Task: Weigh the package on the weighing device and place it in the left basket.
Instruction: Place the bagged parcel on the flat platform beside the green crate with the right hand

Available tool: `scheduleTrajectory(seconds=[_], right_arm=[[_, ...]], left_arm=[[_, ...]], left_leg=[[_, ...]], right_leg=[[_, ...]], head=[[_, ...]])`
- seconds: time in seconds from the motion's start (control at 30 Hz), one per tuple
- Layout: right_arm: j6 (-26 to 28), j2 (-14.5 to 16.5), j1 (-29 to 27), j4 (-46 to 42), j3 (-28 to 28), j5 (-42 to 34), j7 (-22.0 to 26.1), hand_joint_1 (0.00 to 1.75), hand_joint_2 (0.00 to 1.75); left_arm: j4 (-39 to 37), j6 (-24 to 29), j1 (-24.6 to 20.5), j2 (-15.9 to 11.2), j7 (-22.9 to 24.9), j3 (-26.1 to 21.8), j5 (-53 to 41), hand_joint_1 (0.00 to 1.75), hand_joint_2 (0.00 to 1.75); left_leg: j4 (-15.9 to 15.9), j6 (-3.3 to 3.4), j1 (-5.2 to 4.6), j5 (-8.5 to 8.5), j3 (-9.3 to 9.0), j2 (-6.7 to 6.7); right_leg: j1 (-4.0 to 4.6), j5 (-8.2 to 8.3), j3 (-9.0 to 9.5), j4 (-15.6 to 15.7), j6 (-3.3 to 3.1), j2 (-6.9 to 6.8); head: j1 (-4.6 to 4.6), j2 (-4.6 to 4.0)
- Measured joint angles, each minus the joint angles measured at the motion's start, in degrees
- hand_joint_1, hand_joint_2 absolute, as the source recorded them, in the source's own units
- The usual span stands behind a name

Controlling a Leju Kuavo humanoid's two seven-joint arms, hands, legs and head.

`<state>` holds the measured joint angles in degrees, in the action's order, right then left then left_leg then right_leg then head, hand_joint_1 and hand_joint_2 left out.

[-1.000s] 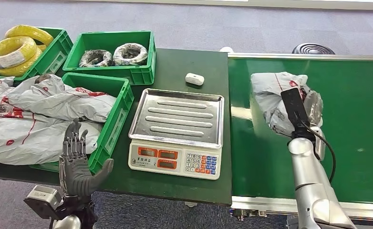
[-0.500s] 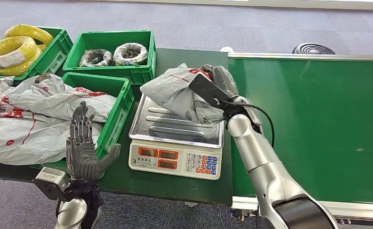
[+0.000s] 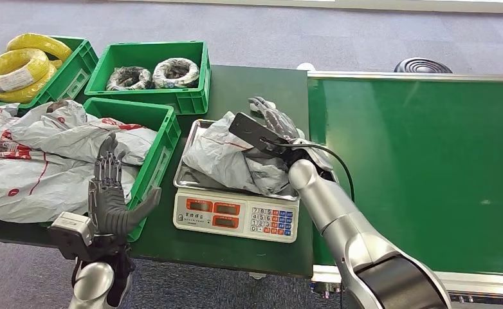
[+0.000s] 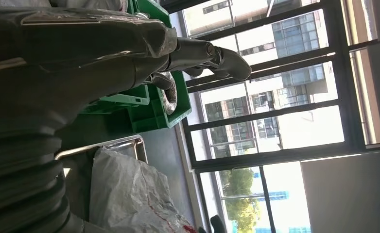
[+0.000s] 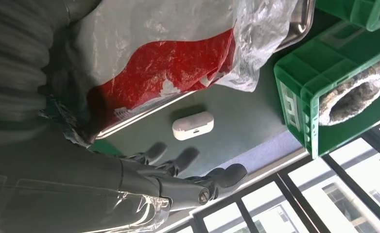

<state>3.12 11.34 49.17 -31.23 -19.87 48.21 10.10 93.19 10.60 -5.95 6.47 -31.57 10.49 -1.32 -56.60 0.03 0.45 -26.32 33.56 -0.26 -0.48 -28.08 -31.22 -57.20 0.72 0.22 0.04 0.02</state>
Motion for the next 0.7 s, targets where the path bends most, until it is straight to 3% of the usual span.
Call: scheduleTrajectory(seconds=[0.17, 0.43, 0.7], right_arm=[[0.8, -1.4, -3.5, -6.2, 2.1, -6.9, 3.0, 0.00, 1.75], [1.2, -6.1, -13.8, -25.8, 7.2, -16.9, 6.9, 0.00, 1.75], [2.0, -9.2, -20.8, -36.2, 11.1, -20.4, 8.9, 0.00, 1.75]], left_arm=[[-1.0, -0.4, -0.7, 0.0, 2.4, 0.0, -6.8, 0.00, 1.75], [-5.6, -1.3, -6.1, -0.5, 4.7, 0.4, -11.6, 0.00, 1.75], [-10.3, -1.9, -10.3, -0.9, 5.4, 1.6, -12.4, 0.00, 1.75]], left_leg=[[0.0, 0.00, 0.00, 0.00, 0.00, -0.02], [0.0, 0.00, 0.00, 0.00, 0.00, -0.07], [0.0, 0.00, -0.02, 0.00, -0.02, -0.02]], right_leg=[[-0.01, 0.00, -0.02, 0.0, 0.00, -0.01], [-0.03, 0.00, 0.01, 0.0, 0.00, -0.07], [-0.02, 0.00, -0.03, 0.0, 0.00, -0.03]], head=[[0.01, 0.00], [0.00, 0.00], [-0.02, -0.01]])
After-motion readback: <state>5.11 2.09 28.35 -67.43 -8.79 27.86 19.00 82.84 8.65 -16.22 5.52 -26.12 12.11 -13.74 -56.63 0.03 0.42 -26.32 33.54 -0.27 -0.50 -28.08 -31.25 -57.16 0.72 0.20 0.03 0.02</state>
